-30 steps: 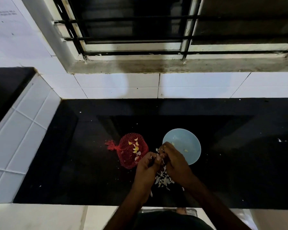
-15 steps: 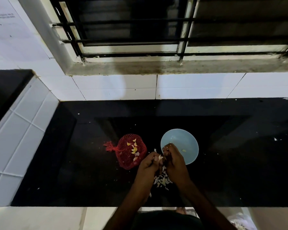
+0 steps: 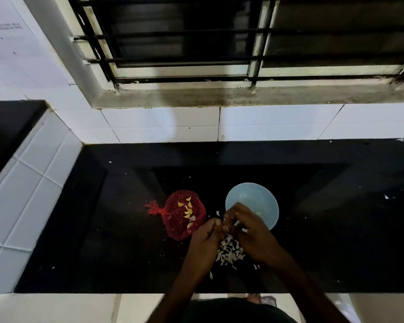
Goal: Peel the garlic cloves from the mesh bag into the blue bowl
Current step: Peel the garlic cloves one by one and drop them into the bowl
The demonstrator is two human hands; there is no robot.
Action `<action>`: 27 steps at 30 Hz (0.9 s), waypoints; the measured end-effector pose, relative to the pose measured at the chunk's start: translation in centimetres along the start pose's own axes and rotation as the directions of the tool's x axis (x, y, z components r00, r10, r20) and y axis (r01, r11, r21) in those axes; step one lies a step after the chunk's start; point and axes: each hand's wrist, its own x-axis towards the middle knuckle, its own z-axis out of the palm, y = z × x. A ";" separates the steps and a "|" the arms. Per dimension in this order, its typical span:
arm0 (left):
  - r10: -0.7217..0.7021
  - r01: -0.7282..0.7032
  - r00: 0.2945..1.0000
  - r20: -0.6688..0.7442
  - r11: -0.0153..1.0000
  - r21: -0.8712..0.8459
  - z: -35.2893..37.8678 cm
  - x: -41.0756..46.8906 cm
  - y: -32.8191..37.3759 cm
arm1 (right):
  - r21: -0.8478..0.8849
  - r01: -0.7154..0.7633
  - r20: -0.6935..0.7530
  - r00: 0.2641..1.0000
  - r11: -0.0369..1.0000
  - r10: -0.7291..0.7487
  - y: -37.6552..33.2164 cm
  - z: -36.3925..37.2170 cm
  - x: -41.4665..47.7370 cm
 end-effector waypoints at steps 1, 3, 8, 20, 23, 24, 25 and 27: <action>0.019 -0.019 1.000 0.001 1.000 0.017 0.0 0.0 0.0 | -0.017 0.030 0.030 0.999 0.999 -0.029 -0.2 -0.2 0.1; 0.020 -0.020 1.000 0.013 1.000 0.009 0.1 0.0 0.0 | -0.042 0.091 0.074 0.993 0.995 -0.088 -0.5 -0.4 0.3; -0.078 0.079 0.997 0.024 0.996 -0.048 0.3 0.3 0.1 | -0.040 0.179 0.020 0.984 0.983 -0.178 -0.3 0.5 0.3; -0.435 0.488 0.871 0.227 0.814 -0.314 0.3 -0.2 2.1 | -0.314 0.292 -0.046 0.946 0.904 -0.321 0.5 0.8 -0.7; -0.420 0.480 0.877 0.233 0.789 -0.383 0.2 0.0 2.0 | -0.247 0.229 -0.124 0.956 0.942 -0.265 0.4 1.4 -0.5; -0.400 0.453 0.891 0.216 0.813 -0.365 0.0 0.0 2.0 | -0.183 0.186 -0.173 0.960 0.965 -0.218 0.3 1.7 -0.5; -0.369 0.419 0.907 0.203 0.845 -0.334 -0.2 0.0 2.1 | -0.116 0.144 -0.219 0.961 0.983 -0.166 0.2 2.1 -0.7; -0.284 0.323 0.941 0.187 0.917 -0.233 -0.8 0.0 2.3 | -0.023 0.070 -0.292 0.953 0.997 -0.074 0.2 2.6 -1.0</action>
